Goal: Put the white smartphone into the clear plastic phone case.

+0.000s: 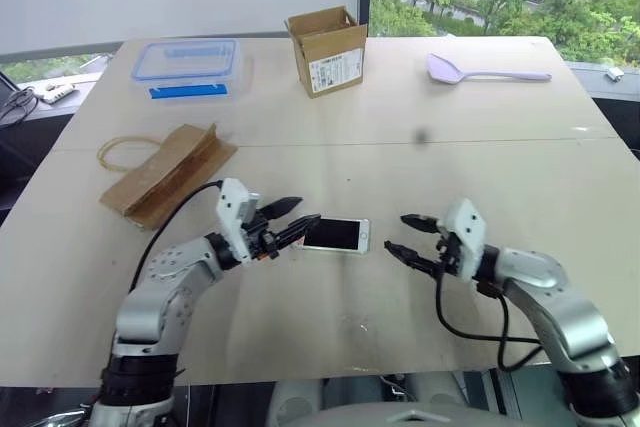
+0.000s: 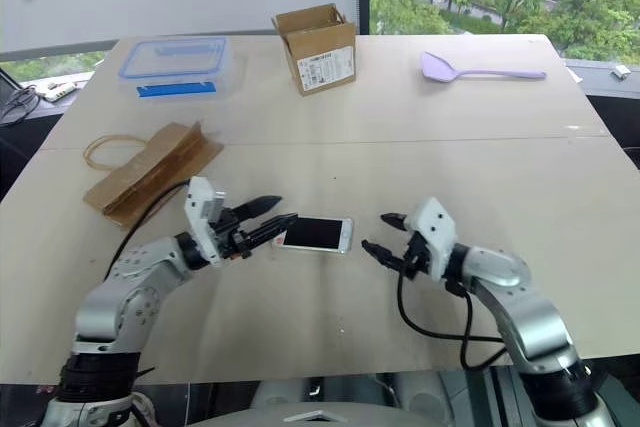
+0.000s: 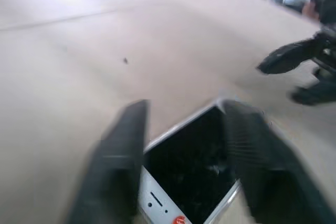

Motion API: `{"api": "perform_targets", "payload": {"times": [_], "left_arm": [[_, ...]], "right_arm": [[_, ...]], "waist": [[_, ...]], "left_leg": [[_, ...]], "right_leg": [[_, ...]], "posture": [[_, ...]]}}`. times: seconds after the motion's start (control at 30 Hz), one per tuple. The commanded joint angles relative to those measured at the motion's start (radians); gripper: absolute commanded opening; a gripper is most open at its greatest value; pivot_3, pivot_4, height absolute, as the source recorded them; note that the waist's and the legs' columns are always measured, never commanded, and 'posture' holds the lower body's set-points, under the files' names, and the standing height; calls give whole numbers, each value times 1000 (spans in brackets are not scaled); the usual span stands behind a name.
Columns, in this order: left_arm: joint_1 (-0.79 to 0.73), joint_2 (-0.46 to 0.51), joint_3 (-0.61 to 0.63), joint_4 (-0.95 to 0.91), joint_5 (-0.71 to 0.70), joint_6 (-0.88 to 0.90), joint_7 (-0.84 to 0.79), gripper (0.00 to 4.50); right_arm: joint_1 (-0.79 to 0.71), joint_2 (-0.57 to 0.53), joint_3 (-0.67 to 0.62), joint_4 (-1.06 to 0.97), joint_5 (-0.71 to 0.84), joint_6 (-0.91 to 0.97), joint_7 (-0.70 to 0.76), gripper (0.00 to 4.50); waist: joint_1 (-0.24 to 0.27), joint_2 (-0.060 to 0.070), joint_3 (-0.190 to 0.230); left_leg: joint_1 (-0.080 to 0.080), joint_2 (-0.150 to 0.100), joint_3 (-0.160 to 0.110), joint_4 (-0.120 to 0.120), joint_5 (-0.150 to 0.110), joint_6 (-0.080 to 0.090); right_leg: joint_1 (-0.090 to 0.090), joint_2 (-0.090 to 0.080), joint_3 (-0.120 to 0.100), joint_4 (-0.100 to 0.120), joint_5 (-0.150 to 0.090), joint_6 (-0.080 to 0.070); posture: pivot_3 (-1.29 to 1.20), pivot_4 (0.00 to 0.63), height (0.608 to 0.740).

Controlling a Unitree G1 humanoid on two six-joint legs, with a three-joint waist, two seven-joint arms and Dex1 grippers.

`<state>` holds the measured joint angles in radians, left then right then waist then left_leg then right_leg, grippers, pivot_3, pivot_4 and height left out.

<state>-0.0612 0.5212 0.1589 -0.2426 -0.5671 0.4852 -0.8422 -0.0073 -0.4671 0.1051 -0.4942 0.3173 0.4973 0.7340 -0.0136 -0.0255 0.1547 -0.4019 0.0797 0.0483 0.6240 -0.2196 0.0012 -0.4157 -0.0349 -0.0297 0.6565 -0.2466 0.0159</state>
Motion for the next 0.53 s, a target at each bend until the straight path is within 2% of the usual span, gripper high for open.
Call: {"api": "perform_targets", "payload": {"times": [0.03, 0.23, 0.37, 0.53], "left_arm": [[75, 51, 67, -95, -46, 6, -19, 4451], [244, 110, 139, -163, -45, -17, -51, 4451], [353, 109, 156, -190, -25, -58, -61, 4451], [380, 111, 180, -189, -28, -67, -28, 4451]], "right_arm": [[85, -57, -104, -133, 53, 22, -10, 4500], [191, -103, -223, -200, 84, 41, -42, 4500], [242, -123, -269, -198, 71, 21, -52, 4500], [289, -141, -298, -183, 57, -18, -43, 4500]], "waist": [[0, 0, 1], [1, -1, 3], [3, -1, 5], [5, -1, 6]], "left_leg": [[0, 0, 0, 0, 0, 0], [1, 0, 0, 0, 0, 0], [0, -1, -1, 1, -1, -1], [0, -2, -1, 1, -1, -1]], "right_leg": [[0, 0, 0, 0, 0, 0], [0, -2, 1, -1, -2, -4], [-1, -4, 1, -1, -2, -4], [-1, -5, 1, -2, -2, -4]], "posture": [[0, 150, 740], [0, 150, 740], [0, 150, 740], [0, 150, 740]]}}
